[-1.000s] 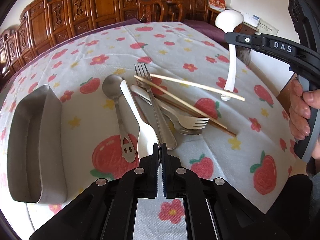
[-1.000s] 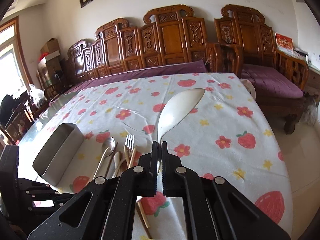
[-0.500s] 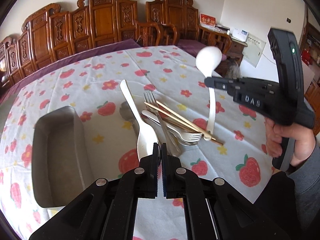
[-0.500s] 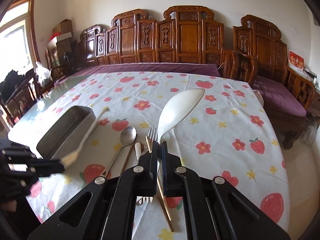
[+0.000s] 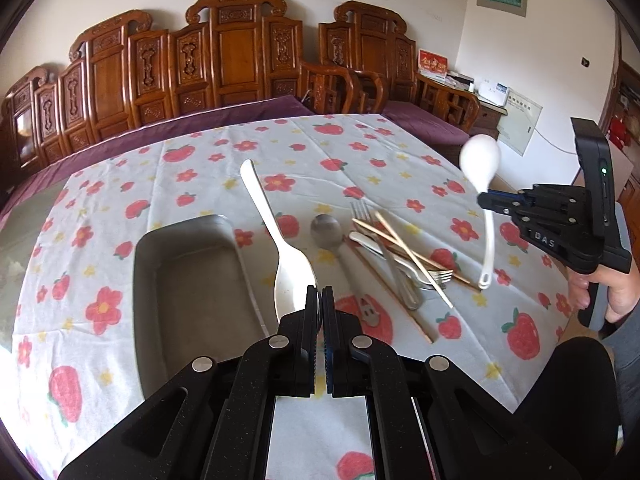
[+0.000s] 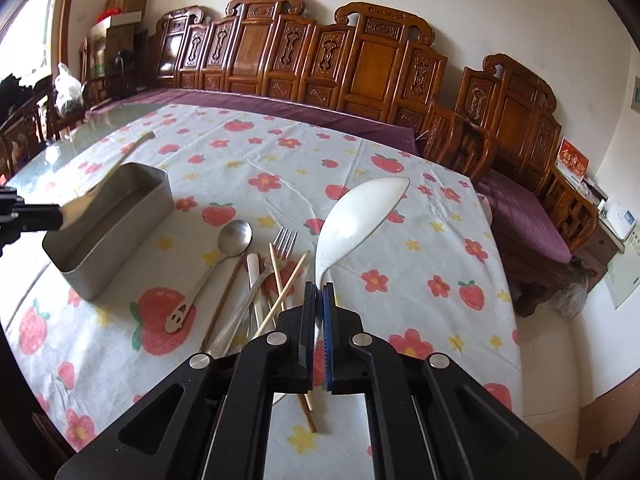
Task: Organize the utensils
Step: 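Carry the white spoon into the metal tray and open the left tool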
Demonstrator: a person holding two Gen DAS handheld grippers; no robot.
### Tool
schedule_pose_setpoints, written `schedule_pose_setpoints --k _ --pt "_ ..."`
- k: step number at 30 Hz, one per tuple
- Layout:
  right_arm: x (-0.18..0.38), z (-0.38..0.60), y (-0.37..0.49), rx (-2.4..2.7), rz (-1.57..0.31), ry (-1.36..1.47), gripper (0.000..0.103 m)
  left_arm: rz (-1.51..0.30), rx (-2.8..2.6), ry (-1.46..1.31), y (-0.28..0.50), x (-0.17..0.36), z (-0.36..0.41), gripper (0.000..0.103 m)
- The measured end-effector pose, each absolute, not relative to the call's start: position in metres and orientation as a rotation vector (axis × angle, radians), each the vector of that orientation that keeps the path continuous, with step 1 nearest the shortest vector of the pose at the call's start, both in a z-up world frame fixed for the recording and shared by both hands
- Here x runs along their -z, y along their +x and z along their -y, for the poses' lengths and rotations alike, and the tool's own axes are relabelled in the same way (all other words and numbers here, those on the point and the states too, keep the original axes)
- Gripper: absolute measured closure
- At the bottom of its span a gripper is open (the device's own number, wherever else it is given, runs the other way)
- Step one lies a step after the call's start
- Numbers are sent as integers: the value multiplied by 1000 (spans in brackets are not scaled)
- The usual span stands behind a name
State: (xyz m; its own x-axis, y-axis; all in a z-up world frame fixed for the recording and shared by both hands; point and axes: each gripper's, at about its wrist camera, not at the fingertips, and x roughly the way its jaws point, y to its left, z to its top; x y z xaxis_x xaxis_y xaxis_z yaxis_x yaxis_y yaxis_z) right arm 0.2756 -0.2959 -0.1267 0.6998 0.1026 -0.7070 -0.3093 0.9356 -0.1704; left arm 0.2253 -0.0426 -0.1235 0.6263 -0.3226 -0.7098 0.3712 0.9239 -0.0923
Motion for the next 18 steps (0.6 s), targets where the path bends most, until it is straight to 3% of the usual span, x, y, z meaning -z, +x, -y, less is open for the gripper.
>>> schedule_pose_setpoints --k 18 --pt "107 223 281 -349 -781 -316 99 -920 316 -43 250 174 -20 101"
